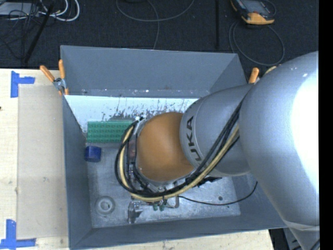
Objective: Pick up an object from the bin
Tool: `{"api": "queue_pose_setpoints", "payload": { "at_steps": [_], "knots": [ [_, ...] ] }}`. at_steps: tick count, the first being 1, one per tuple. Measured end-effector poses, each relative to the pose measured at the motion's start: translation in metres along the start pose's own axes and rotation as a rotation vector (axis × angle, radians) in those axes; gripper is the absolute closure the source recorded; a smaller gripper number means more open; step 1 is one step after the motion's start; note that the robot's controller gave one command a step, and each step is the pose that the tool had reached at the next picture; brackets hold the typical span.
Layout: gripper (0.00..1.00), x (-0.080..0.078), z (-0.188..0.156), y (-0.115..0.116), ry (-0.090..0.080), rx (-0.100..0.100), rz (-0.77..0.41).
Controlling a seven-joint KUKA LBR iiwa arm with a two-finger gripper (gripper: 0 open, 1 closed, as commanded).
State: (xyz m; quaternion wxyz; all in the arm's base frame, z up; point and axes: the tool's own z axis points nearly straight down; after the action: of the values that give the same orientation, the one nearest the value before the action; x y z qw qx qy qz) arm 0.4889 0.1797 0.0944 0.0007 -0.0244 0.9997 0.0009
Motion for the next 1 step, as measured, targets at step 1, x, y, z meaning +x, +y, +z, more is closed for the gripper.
{"api": "queue_pose_setpoints", "payload": {
  "at_steps": [1],
  "knots": [
    [0.0,0.0135,-0.0092,-0.0821,0.006,0.005,-0.081]
  ]
}}
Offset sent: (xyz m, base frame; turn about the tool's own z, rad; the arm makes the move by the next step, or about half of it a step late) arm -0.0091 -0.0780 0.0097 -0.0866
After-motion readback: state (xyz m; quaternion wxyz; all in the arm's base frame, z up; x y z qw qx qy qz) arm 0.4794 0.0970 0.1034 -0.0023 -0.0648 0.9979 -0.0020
